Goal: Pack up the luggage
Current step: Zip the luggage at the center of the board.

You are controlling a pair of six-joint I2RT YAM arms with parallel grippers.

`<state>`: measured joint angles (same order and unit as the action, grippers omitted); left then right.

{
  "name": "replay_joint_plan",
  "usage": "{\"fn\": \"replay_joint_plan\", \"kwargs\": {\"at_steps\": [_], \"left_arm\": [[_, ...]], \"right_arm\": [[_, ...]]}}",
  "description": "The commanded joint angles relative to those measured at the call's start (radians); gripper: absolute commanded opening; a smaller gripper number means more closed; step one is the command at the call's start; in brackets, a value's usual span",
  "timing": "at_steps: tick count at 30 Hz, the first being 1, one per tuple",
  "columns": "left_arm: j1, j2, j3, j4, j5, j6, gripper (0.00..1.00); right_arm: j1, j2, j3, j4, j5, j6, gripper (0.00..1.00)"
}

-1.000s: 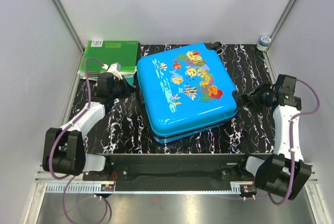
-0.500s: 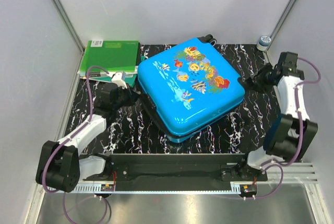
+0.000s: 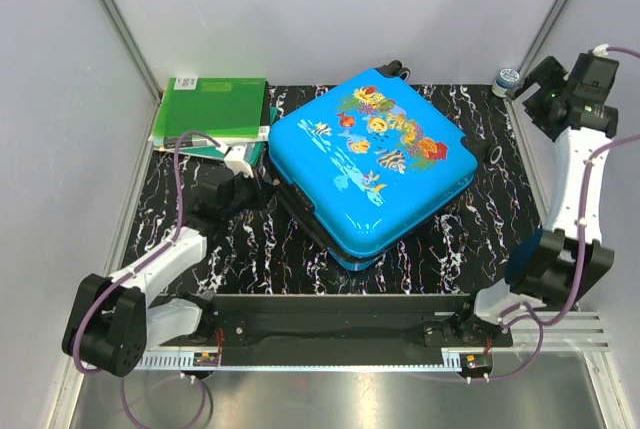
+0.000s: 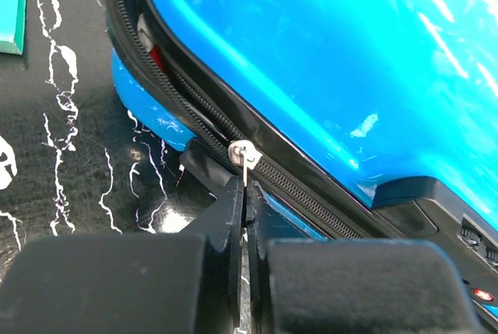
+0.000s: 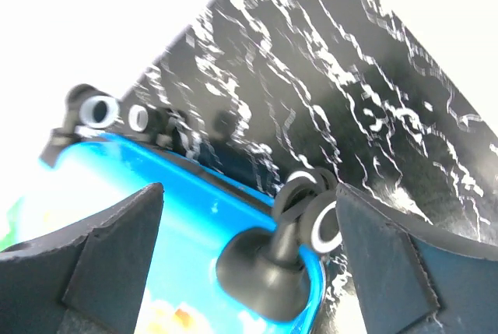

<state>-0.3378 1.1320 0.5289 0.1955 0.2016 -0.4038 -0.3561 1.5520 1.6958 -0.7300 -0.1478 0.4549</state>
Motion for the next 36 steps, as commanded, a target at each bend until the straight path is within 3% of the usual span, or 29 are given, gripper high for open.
{"fn": "replay_joint_plan", "kwargs": {"at_steps": [1,5,9,15,21,36], "left_arm": [[-0.021,-0.028,-0.015,0.119,-0.022,0.028,0.00],[-0.021,-0.026,-0.004,0.104,-0.067,0.019,0.00],[-0.015,-0.031,0.013,0.091,-0.062,-0.001,0.00],[-0.017,-0.063,0.002,0.108,-0.018,-0.006,0.00],[-0.017,-0.080,-0.018,0.111,-0.015,0.003,0.00],[-0.018,-0.141,-0.106,0.136,-0.018,0.043,0.00]], "right_arm": [[0.005,-0.122,0.015,0.011,-0.025,-0.013,0.98],[0.069,-0.220,-0.096,0.027,-0.019,0.005,0.98],[0.072,-0.308,-0.281,0.033,-0.074,0.039,0.98],[0.062,-0.392,-0.522,0.080,-0.029,0.047,0.99],[0.028,-0.336,-0.544,0.112,-0.025,0.128,1.00],[0.025,-0.067,-0.525,0.386,-0.231,0.317,0.94]]}}
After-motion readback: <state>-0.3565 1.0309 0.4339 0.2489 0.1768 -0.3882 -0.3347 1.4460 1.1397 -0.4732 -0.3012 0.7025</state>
